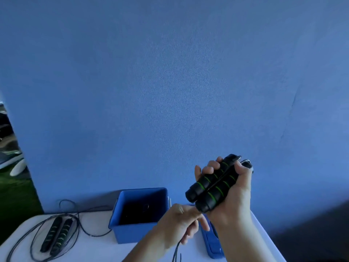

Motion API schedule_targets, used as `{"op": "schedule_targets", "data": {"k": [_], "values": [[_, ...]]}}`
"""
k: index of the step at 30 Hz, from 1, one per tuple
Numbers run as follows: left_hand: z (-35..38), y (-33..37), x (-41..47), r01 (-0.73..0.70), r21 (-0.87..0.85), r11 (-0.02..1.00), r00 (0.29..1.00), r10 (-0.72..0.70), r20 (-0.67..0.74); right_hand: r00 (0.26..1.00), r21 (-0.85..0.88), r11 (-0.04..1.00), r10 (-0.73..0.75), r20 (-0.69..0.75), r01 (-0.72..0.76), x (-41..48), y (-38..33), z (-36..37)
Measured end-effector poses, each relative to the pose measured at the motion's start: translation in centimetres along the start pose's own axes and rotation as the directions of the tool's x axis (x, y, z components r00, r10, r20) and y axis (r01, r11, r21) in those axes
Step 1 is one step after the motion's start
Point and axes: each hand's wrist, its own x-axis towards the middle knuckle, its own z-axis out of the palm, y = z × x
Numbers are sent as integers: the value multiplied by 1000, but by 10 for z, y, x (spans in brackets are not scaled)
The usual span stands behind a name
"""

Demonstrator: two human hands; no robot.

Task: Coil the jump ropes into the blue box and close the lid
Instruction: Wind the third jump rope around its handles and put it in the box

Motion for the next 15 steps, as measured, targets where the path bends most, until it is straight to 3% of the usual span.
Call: {"op": "schedule_targets", "data": {"k": [6,15], "values": [[-36,-4,17,108,253,962,992,-87,-95,995,-68,995,75,64,-71,-14,1,-7],[-68,44,35,84,542,836,972,50,-228,996,-181,980,70,-49,-78,-15,2,-38]]}}
